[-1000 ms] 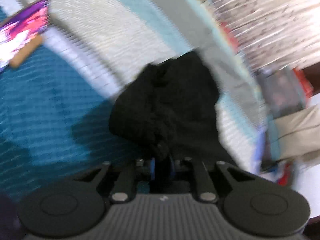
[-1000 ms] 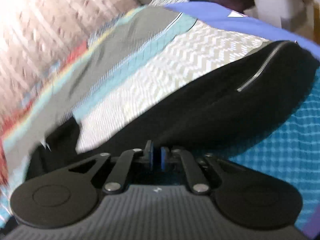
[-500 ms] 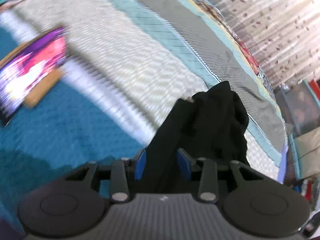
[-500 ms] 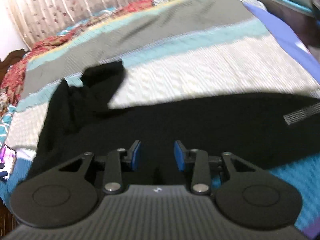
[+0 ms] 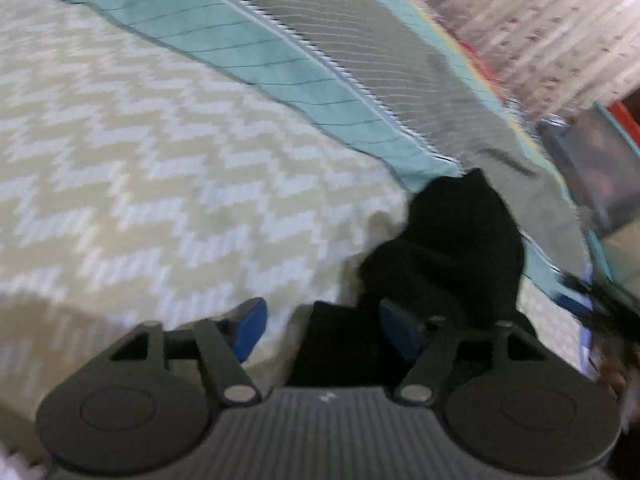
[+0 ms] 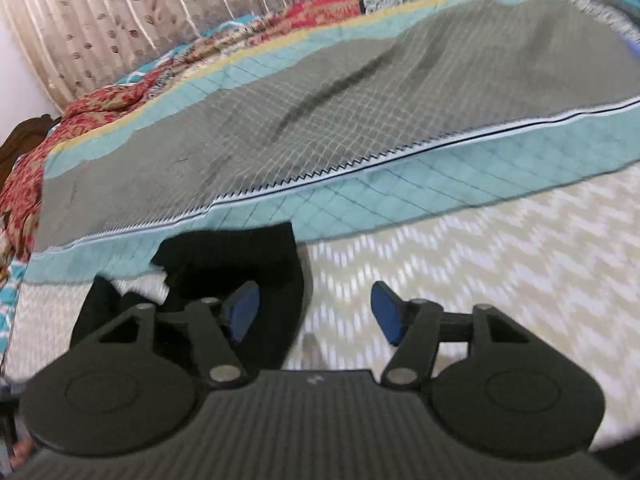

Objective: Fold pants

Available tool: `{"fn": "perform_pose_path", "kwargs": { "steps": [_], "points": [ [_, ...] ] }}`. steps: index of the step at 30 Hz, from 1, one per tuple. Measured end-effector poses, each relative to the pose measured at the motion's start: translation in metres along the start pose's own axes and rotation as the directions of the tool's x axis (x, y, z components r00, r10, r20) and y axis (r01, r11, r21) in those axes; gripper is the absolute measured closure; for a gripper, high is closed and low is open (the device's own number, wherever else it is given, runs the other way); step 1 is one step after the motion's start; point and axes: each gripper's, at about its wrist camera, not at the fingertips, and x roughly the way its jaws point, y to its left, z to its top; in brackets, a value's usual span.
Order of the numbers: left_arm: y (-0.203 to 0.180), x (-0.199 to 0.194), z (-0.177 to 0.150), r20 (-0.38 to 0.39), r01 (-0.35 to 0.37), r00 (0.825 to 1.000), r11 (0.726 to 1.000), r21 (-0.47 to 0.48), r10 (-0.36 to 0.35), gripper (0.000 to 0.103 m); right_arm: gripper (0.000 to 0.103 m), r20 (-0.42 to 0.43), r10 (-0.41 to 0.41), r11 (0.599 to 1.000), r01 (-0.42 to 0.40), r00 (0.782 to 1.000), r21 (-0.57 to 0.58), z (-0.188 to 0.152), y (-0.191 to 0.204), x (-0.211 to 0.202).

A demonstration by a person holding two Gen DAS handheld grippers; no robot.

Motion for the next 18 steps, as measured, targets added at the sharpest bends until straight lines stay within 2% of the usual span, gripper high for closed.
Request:
{"fn": "perform_pose_path", "kwargs": {
  "steps": [2,3,4,5,6,7,8,9,10,11,14,16,18],
  "points": [
    [-0.005,0.003,-0.003,-0.011,0.042,0.999,0.999,0.006,-0.042,0.029,0.027,-0.031,0.018,0.999,-0.018,0.999,0.028,0.003,-0.005,0.021],
    [-0.007,0.006,-0.007,-0.041,0.093,0.995,0.996,0.0,-0.093,0.029,0.026,-0.045,0.031,0.999,-0.029,0.999,0.044,0.006,-0.004,0.035],
    [-0.008,0.009,-0.009,-0.057,0.117,0.991,0.993,-0.013,-0.117,0.033,0.026,-0.059,0.054,0.997,-0.05,0.997,0.06,-0.005,-0.009,0.029],
    [-0.012,0.011,-0.014,-0.061,0.121,0.991,0.993,-0.008,-0.121,0.039,0.026,-0.076,0.082,0.993,-0.075,0.994,0.088,-0.005,-0.007,0.044],
    [-0.017,0.014,-0.02,-0.069,0.108,0.992,0.994,0.012,-0.107,0.051,0.026,-0.089,0.11,0.988,-0.099,0.99,0.117,-0.008,-0.005,0.049],
    [-0.021,0.017,-0.024,-0.071,0.096,0.993,0.995,0.028,-0.094,0.055,0.034,-0.101,0.131,0.984,-0.117,0.986,0.133,-0.01,0.0,0.056],
    [-0.025,0.017,-0.027,-0.057,0.073,0.996,0.996,0.044,-0.07,0.058,0.049,-0.103,0.134,0.985,-0.121,0.986,0.119,-0.013,0.009,0.055],
    [-0.03,0.015,-0.029,-0.044,0.053,0.998,0.997,0.062,-0.05,0.061,0.09,-0.102,0.119,0.991,-0.111,0.988,0.08,-0.013,0.021,0.053],
    [-0.035,0.01,-0.031,-0.027,0.036,0.999,0.997,0.075,-0.034,0.076,0.094,-0.074,0.098,0.995,-0.096,0.992,0.04,-0.013,0.031,0.045],
    [-0.039,0.001,-0.032,0.003,0.023,1.0,0.997,0.08,-0.023,0.092,0.094,-0.009,0.101,0.995,-0.101,0.995,0.015,-0.011,0.037,0.028],
    [-0.037,-0.031,-0.033,0.079,0.049,0.996,0.998,0.027,-0.051,0.094,0.094,0.194,0.128,0.991,-0.135,0.973,0.023,0.005,0.028,-0.039],
    [-0.035,-0.057,-0.039,0.152,0.039,0.988,0.999,0.017,-0.041,0.094,0.094,0.342,0.107,0.991,-0.13,0.934,0.045,0.009,0.006,-0.093],
    [-0.035,-0.079,-0.046,0.211,0.039,0.977,0.999,0.015,-0.041,0.094,0.094,0.466,0.062,0.992,-0.108,0.882,0.071,0.003,-0.022,-0.148]
  ]
}}
